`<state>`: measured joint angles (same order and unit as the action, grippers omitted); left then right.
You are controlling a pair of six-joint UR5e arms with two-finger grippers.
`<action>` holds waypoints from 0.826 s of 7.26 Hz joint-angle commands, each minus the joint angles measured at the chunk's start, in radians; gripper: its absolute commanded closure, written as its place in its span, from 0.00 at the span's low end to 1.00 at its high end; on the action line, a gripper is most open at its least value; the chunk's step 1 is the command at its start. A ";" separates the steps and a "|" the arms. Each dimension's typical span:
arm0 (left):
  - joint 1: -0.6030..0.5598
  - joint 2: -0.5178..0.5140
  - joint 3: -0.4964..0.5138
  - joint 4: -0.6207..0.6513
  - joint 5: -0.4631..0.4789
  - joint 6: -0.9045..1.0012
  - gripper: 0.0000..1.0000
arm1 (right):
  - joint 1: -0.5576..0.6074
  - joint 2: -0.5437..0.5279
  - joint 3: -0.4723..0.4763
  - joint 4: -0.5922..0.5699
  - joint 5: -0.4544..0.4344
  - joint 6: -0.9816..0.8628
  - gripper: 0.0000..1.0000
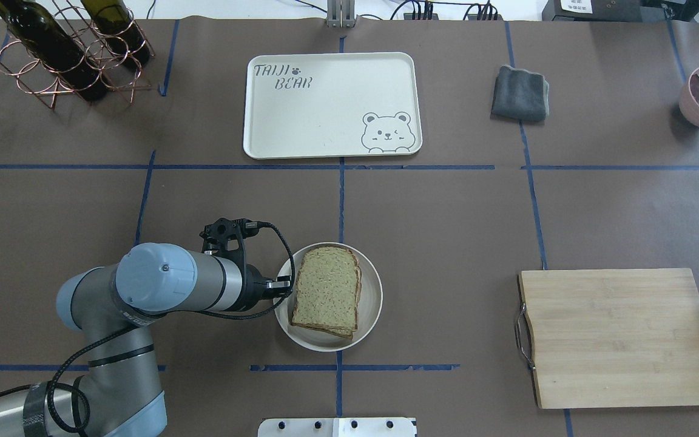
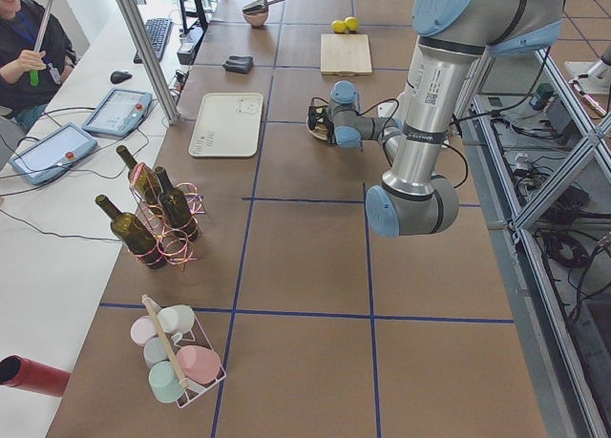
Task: Make sandwich and place on tray
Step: 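Move the left gripper to the plate rim and grasp it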
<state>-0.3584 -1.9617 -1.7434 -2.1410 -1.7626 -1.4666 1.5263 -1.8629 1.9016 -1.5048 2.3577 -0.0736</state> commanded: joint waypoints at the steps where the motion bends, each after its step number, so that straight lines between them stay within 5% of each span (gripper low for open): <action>1: 0.001 0.003 0.001 0.001 -0.003 0.002 0.83 | 0.000 0.001 0.001 0.000 0.000 0.000 0.00; 3: 0.001 0.004 -0.001 0.001 -0.003 0.002 1.00 | 0.000 0.001 0.001 0.002 0.000 0.000 0.00; 6: -0.002 0.010 -0.039 0.001 -0.006 0.003 1.00 | 0.000 0.002 0.001 0.002 0.000 0.000 0.00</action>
<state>-0.3588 -1.9523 -1.7614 -2.1398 -1.7675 -1.4634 1.5263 -1.8618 1.9021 -1.5033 2.3577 -0.0736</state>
